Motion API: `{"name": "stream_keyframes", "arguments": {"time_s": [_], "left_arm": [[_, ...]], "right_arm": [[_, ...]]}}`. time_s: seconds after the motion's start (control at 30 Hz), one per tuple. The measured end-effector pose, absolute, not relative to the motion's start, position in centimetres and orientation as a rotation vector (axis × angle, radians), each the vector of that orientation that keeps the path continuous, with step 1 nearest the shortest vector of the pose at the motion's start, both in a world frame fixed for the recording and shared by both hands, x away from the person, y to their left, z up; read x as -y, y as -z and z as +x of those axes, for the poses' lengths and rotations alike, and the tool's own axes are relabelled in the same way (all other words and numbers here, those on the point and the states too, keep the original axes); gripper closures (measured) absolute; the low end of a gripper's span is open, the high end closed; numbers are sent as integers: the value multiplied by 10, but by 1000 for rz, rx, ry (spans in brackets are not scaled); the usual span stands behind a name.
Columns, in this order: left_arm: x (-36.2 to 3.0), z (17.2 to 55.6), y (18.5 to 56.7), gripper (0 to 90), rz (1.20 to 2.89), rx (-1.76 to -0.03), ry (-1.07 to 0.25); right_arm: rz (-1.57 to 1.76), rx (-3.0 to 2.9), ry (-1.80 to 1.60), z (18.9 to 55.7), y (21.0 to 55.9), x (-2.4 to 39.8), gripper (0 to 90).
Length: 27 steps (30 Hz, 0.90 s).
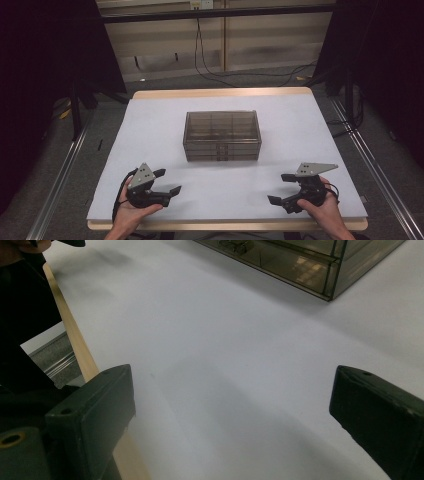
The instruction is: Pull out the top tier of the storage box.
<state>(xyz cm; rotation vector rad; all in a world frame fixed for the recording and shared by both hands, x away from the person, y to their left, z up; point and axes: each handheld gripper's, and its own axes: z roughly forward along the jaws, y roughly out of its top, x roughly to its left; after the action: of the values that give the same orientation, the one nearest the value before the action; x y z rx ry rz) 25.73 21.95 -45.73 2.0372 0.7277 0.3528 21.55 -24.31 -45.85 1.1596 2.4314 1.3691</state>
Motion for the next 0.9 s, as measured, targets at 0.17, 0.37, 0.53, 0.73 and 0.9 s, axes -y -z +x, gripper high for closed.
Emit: {"name": "stream_keyframes", "arguments": {"time_s": [0.17,0.37,0.53,0.73,0.9], "left_arm": [[-218,255,457,212,2035,-715,-352],[-217,253,455,231,2046,-693,-377],[-213,249,456,245,2067,-666,-411],[-208,243,454,297,2063,-641,-503],[-202,237,453,312,2099,-583,-581]], "right_arm": [[1159,-2433,-1368,216,459,242,44],[1154,-2435,-1366,216,459,242,44],[1139,-2451,-1352,215,459,240,45],[1127,-2461,-1341,215,460,239,48],[1120,-2468,-1332,214,460,237,47]]}}
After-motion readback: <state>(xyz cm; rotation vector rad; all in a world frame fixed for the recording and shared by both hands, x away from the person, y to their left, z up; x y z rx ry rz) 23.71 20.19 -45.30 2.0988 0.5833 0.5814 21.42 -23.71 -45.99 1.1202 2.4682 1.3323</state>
